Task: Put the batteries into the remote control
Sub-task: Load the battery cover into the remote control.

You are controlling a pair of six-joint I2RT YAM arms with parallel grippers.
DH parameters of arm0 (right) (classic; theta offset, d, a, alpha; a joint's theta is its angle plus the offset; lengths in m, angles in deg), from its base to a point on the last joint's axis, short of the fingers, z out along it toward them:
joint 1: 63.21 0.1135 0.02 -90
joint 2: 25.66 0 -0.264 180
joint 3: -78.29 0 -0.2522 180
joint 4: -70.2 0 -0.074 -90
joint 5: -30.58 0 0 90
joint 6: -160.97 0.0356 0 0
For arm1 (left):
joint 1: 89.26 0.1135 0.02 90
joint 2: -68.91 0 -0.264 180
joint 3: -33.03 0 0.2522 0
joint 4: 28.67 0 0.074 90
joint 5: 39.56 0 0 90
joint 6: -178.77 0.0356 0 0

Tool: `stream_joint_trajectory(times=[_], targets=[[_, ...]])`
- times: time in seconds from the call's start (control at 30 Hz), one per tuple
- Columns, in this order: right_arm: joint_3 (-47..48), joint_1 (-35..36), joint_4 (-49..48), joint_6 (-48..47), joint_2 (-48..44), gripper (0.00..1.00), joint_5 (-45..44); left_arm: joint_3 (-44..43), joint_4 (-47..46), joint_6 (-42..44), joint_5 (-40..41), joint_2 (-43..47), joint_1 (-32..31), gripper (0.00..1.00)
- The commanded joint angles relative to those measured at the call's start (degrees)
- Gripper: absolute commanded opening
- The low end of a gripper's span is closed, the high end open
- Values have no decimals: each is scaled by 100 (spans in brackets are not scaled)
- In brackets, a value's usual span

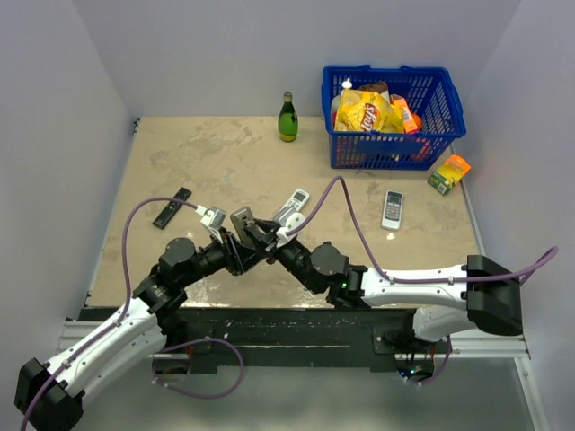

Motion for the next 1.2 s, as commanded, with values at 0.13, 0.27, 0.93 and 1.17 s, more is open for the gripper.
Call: stream_joint_trajectory(times=[0.13,0.27,0.93,1.17], targets=[[9,52,-765,-371,57,0,-443,-270,-280,-47,-50,41,21,0],[36,61,-774,-433,110,0,-522,-270,-271,-47,-51,84,30,0],[71,219,-765,-485,382,0,-566,-305,-183,-65,2,172,21,0],[185,219,-300,-503,461,0,-636,-314,-166,5,20,217,21,0]])
